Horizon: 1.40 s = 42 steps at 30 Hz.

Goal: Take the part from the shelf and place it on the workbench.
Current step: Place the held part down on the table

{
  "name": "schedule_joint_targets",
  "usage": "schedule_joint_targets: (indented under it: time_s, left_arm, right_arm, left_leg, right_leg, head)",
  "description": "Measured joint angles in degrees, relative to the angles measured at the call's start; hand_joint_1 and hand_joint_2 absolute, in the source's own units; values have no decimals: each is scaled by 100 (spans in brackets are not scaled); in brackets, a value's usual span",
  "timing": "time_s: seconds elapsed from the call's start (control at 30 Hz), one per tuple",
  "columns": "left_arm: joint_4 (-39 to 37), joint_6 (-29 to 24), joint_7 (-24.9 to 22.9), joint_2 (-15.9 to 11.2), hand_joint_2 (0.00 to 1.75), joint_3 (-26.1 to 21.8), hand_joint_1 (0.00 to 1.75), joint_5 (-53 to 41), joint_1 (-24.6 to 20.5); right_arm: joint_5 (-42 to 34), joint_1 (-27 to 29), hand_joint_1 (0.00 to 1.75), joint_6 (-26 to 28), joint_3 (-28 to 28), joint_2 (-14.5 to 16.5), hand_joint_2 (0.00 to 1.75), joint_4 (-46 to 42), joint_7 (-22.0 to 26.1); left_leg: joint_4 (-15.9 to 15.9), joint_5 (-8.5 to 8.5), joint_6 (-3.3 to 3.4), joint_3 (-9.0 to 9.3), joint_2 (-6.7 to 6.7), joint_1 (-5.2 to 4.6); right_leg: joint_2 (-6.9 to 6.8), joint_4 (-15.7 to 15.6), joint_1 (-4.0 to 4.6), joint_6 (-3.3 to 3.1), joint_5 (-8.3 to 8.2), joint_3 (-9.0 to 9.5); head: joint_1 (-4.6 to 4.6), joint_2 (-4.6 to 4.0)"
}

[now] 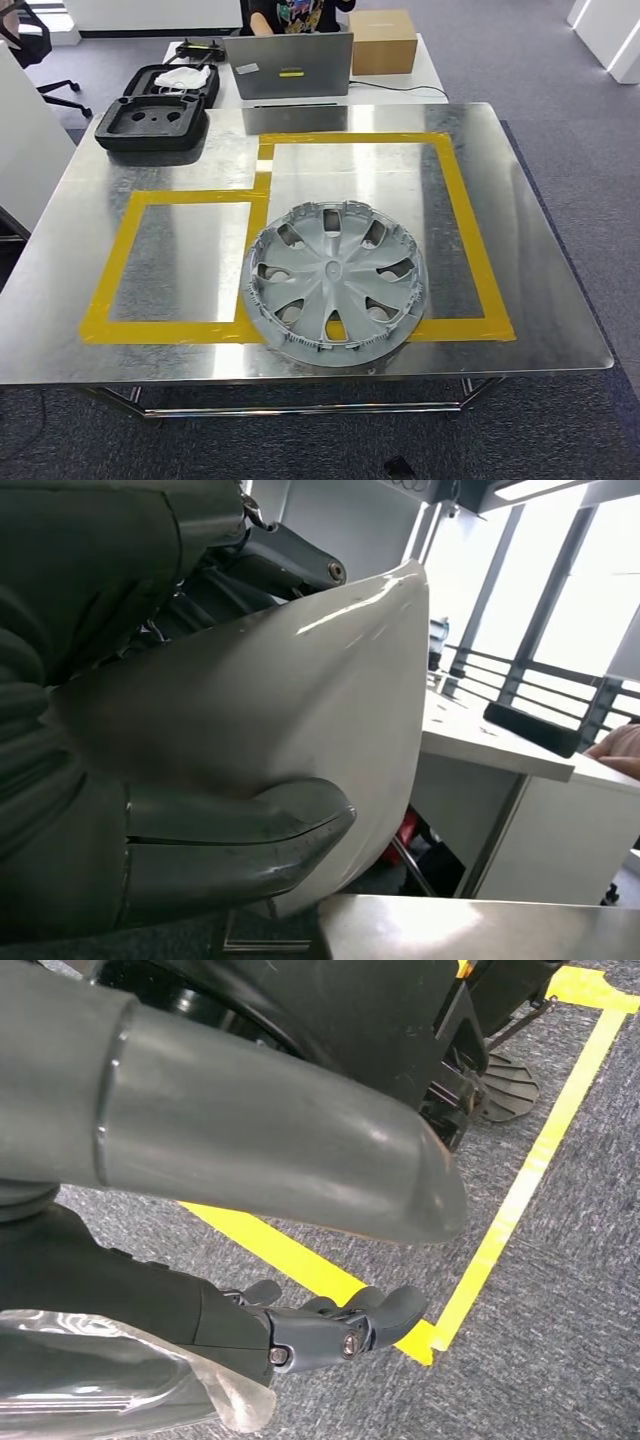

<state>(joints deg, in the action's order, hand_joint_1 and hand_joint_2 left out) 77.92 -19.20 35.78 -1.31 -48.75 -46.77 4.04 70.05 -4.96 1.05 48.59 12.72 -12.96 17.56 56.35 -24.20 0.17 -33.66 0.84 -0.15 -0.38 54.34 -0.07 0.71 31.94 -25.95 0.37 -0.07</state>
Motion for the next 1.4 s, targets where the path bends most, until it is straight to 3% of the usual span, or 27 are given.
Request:
schedule_joint_targets:
  time_s: [0.5, 0.6, 0.8, 1.03, 1.4]
  left_arm:
    - [-243, -233, -202, -176, 175, 205, 175, -361, -30]
    - [-251, -651, -709, -312, 175, 667, 175, -933, -47]
    - [-315, -1237, -2023, -656, 175, 2200, 175, -1962, -310]
    - [126, -1600, -3503, -685, 175, 3654, 175, -3178, -456]
    - [1155, -1722, -3932, -656, 175, 4263, 175, -3623, -267]
  right_arm:
    - [46, -8, 0, -1, -36, -10, 0, 0, -33]
    - [97, -39, 0, -6, -112, -11, 0, 0, -104]
    - [140, -133, 0, -25, -266, -9, 0, 2, -226]
    - [0, -116, 0, 13, -293, -9, 0, 3, -264]
    - [-92, -17, 0, 66, -294, -9, 0, 5, -235]
  left_leg:
    - [11, -1, 2, -4, 0, -2]
    - [12, 0, 2, -4, -1, -1]
    - [12, 6, 5, -9, -8, -1]
    - [26, 5, 7, -23, -5, -2]
    - [27, 3, 8, -33, -4, -3]
  right_leg:
    - [-3, 0, -2, 5, -3, -3]
    - [-5, 0, -3, 5, -4, -5]
    - [-12, 1, -3, 17, -13, -5]
    - [2, 1, -5, 23, -19, -11]
    - [2, 1, -3, 23, -19, -23]
  head:
    - [-1, 0]
    - [-2, 0]
    - [-2, 0]
    - [-1, 0]
    - [-1, 0]
